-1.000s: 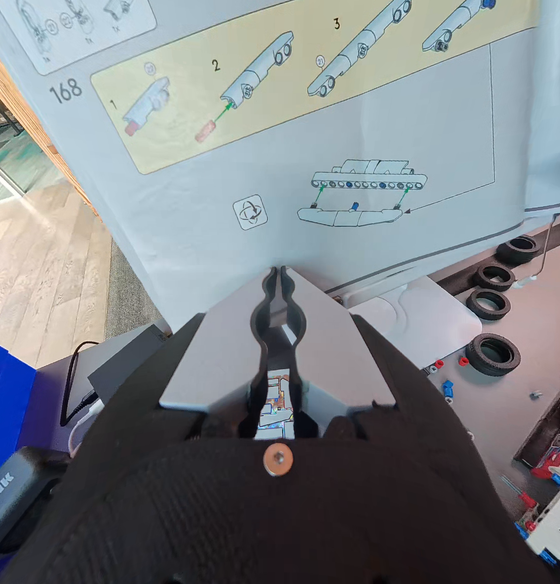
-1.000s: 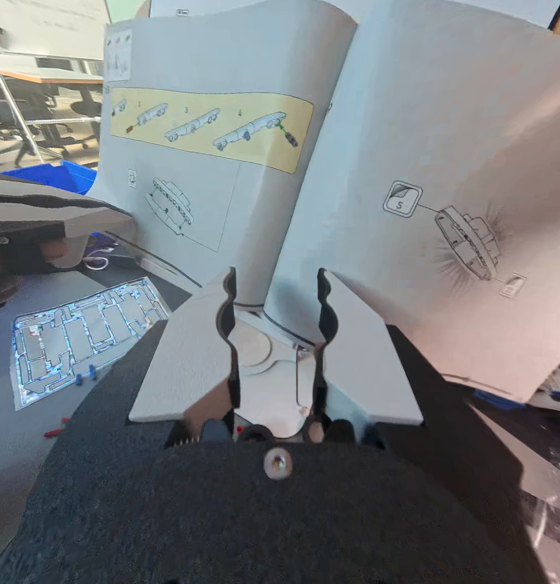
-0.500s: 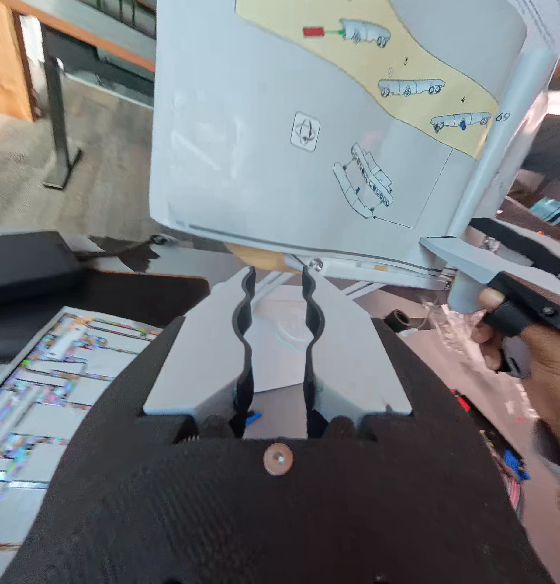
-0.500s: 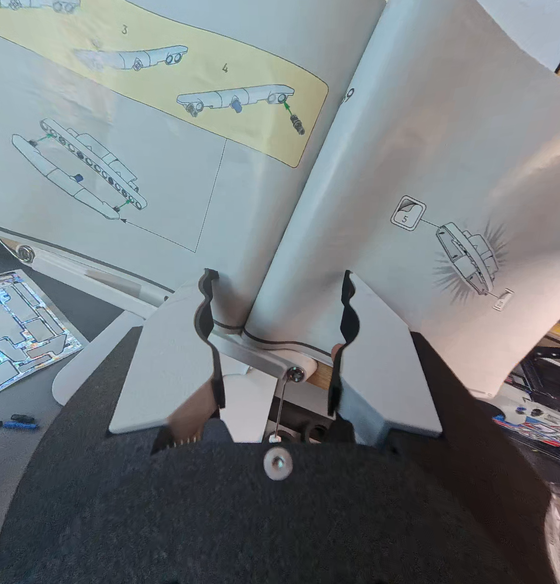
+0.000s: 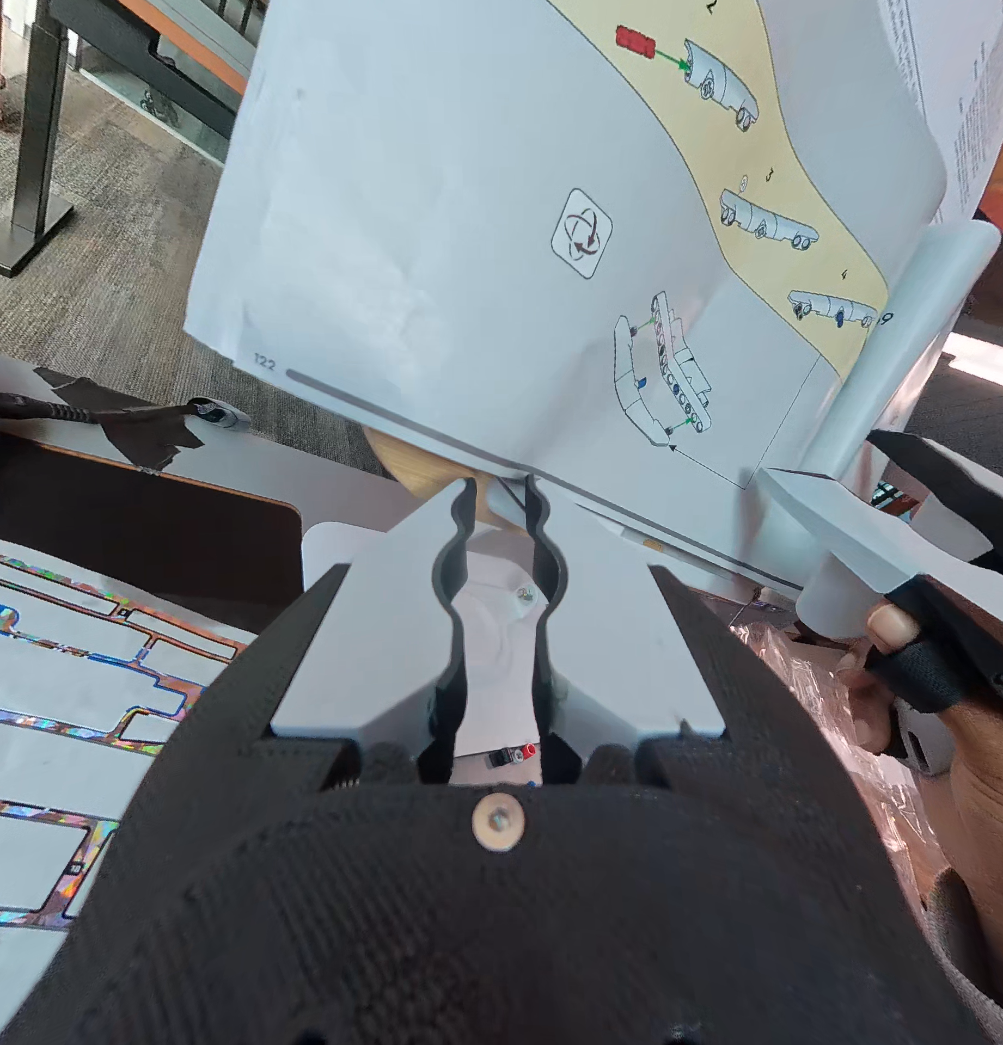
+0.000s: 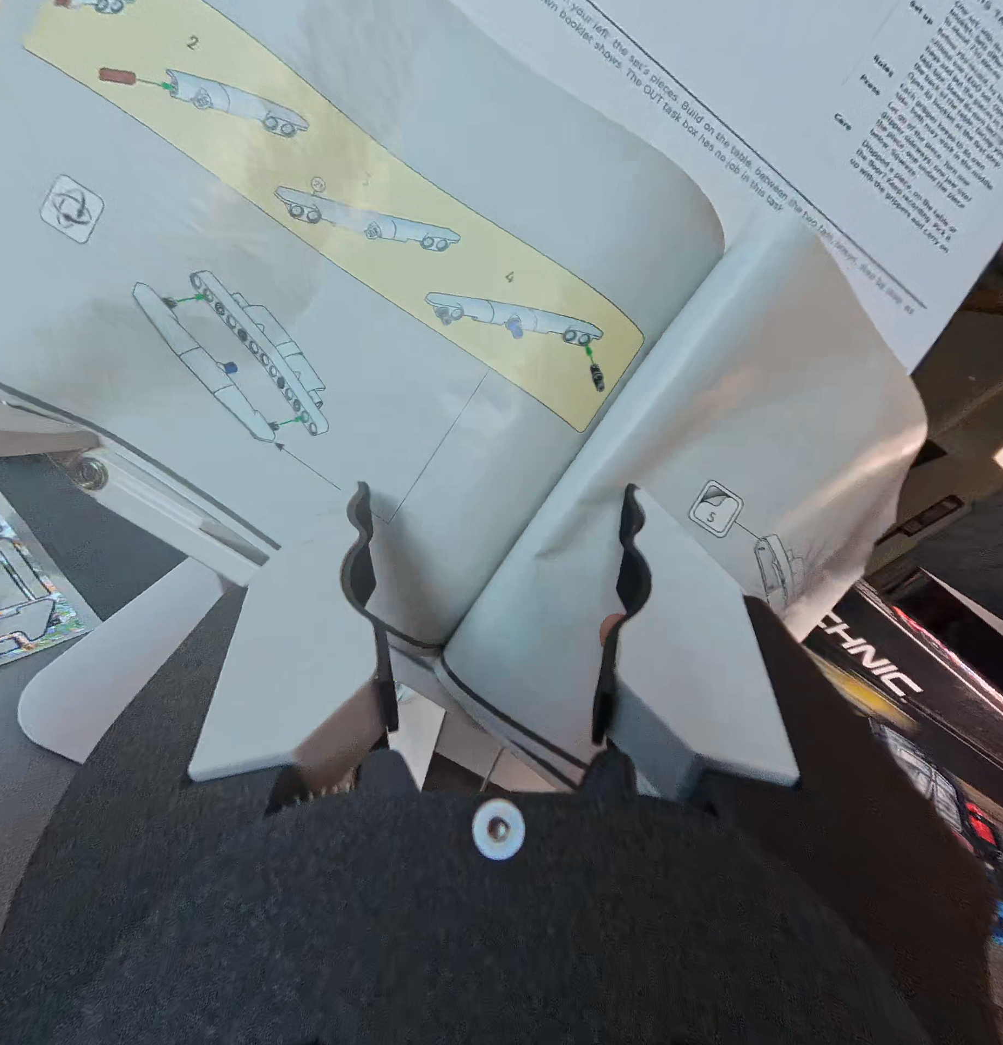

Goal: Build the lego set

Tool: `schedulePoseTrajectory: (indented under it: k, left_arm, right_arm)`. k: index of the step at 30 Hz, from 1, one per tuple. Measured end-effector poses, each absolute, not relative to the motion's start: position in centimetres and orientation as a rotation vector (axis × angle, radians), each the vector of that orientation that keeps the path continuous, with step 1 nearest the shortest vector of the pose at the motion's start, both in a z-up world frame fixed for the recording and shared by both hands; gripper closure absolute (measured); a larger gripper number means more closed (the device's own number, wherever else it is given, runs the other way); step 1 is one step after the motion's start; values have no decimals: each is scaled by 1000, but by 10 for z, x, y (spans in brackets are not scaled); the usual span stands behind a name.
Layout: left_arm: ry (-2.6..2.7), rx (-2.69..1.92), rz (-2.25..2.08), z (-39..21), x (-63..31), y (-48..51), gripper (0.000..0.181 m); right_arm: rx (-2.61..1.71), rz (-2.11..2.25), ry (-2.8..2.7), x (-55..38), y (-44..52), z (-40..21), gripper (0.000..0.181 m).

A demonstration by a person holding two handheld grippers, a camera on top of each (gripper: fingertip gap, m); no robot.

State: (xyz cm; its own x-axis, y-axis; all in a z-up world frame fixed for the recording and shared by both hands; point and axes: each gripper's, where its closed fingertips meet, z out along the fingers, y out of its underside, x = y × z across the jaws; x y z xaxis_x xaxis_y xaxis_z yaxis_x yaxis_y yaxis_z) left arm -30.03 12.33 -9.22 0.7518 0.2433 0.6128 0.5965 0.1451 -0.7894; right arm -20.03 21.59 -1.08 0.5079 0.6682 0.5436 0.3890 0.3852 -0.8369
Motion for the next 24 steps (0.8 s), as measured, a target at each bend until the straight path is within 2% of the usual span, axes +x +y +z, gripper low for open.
schedulePoseTrajectory:
  k: [1,8,14,17,22,24]
  left_arm:
    - [-734,-1424,-285,-93,-300,122,165]
    - [-817,-1365,-406,-100,-300,118,165]
    - [-913,-1117,-634,-94,-299,114,177]
    - [-847,-1144,-464,-85,-296,111,179]
    - [-476,-1453,157,-70,-287,121,180]
    - [-406,-1523,244,-71,-287,121,179]
  right_arm:
    - [-1217,217,-1107,-205,214,-13,93]
    - [-1180,105,-1137,-218,220,-17,93]
    - [-1182,139,-1124,-216,221,-18,93]
    - [-1179,141,-1133,-217,222,-19,92]
    - [-1180,166,-1129,-217,225,-19,93]
    - [-1174,172,-1126,-218,224,-19,93]
